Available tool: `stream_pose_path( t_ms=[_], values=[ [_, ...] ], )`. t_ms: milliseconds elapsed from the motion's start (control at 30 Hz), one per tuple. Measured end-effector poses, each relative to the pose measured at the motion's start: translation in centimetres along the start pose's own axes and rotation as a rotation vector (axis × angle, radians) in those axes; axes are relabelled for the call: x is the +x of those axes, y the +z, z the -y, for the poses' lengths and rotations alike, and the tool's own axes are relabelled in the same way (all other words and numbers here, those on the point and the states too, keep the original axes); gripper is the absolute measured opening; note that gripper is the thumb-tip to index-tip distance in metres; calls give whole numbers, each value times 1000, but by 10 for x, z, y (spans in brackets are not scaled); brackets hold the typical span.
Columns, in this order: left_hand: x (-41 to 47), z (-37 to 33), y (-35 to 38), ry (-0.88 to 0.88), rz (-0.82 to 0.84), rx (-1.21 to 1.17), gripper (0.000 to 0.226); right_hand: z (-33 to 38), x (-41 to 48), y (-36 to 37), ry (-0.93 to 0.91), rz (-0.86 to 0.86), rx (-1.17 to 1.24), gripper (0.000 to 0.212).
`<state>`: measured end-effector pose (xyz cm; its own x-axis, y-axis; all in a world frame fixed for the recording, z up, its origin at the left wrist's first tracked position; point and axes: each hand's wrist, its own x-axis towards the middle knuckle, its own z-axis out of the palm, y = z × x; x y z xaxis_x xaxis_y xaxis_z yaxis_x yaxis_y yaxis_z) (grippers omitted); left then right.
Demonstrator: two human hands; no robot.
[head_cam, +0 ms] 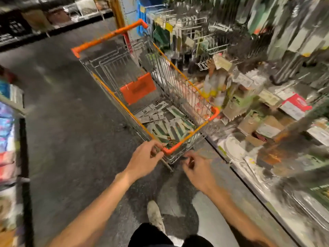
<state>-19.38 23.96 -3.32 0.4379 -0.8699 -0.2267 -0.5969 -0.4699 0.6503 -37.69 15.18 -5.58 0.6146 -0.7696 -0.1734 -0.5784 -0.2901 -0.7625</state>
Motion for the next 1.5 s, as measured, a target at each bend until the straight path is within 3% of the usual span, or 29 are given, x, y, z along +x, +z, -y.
stream_pose_path(
  t_ms=[200,300,433,633,733,900,1033,1133,1300,1433,1500],
  values=[
    [96,62,-34,-85,164,42,2,34,100,57,155,20,23,16],
    [149,71,-42,-46,189,109,11,36,140,67,238,23,52,12],
    [226,90,-35,-3,258,171,20,11,198,81,393,38,18,17],
    [341,130,12,-171,503,166,16,-58,303,99,607,178,-89,25],
    [388,150,43,-320,606,68,33,-93,348,114,703,214,-97,31],
    [456,169,93,-401,650,-3,59,-147,397,130,893,50,-19,30],
    [491,188,125,-482,662,-59,87,-179,403,145,1121,20,16,46],
    [507,197,142,-526,657,-134,98,-182,407,151,1247,55,4,71],
    [521,205,168,-581,706,-260,93,-196,404,163,1230,91,-137,93],
    [517,207,176,-613,648,-289,75,-201,401,160,1290,11,-16,106],
    [513,214,178,-653,649,-323,68,-202,398,155,1309,-8,47,98]
  ],
)
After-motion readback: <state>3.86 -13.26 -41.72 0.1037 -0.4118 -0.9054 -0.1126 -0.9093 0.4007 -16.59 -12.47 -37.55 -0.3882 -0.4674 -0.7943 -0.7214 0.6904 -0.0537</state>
